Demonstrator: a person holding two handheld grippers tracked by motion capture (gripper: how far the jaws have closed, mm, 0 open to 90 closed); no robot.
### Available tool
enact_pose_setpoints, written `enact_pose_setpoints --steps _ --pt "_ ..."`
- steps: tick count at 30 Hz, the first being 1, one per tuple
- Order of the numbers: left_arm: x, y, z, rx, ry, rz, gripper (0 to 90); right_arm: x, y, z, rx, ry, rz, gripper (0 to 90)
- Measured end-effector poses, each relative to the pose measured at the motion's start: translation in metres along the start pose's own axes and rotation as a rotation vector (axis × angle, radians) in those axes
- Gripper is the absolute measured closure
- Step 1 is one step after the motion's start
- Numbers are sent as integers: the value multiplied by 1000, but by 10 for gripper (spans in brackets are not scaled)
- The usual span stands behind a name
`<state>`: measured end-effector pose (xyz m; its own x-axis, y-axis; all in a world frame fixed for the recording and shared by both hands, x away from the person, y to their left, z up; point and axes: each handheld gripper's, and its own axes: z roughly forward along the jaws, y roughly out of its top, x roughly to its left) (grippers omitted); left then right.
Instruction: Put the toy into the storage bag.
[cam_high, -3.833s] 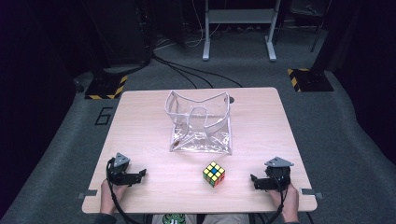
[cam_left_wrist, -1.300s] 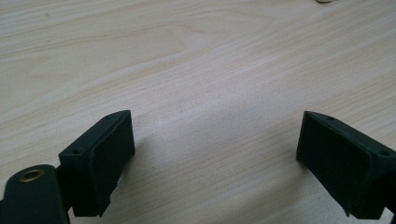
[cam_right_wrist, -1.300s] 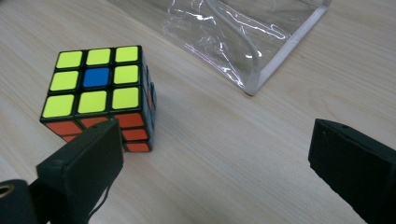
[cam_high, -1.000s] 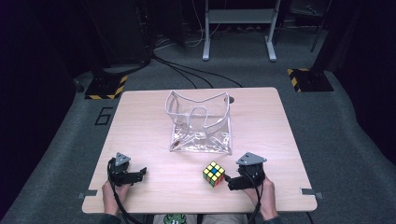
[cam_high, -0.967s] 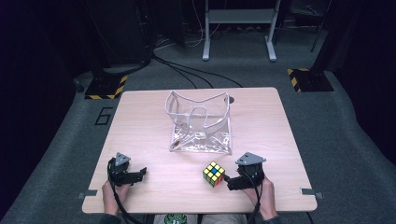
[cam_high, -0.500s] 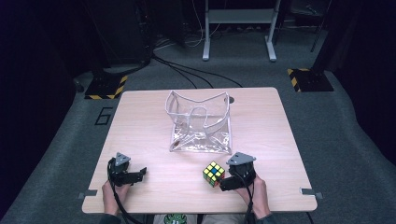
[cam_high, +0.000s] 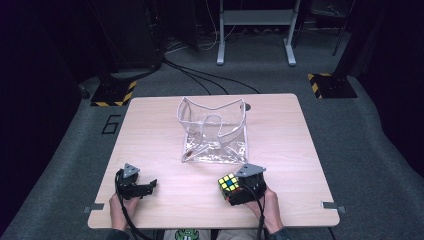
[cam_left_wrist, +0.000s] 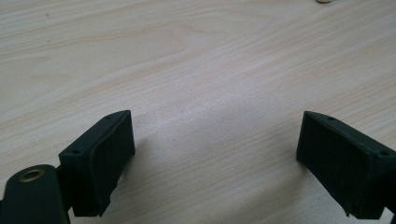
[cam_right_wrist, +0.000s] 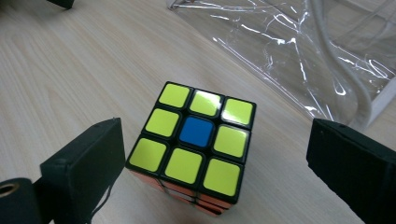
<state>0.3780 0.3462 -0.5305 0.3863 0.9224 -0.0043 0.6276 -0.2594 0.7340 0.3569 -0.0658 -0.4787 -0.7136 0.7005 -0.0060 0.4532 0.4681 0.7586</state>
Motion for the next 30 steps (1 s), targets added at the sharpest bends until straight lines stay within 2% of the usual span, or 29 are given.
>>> enact_pose_setpoints --steps 8,12,14,19,21,22,23,24,25,30 --pt "0 0 0 1 0 0 113 9 2 13 38 16 -23 35" --pt "0 0 0 0 0 0 113 12 1 17 50 19 -5 55" --pt "0 0 0 0 0 0 113 14 -1 21 45 13 -5 88" --pt "0 0 0 0 0 0 114 18 -8 29 65 -1 33 153" --pt "0 0 0 0 0 0 114 17 -10 30 64 -8 43 224" --pt "0 0 0 -1 0 0 114 15 -12 30 57 -11 32 251" --pt "0 0 0 0 0 0 114 15 -13 29 62 -11 52 277" --pt "0 0 0 0 0 0 114 13 -14 29 58 -14 45 304" --pt "0 0 0 -2 2 0 114 13 -15 29 59 -17 60 320" --pt "0 0 0 -2 2 0 114 12 -21 30 50 -13 74 326"
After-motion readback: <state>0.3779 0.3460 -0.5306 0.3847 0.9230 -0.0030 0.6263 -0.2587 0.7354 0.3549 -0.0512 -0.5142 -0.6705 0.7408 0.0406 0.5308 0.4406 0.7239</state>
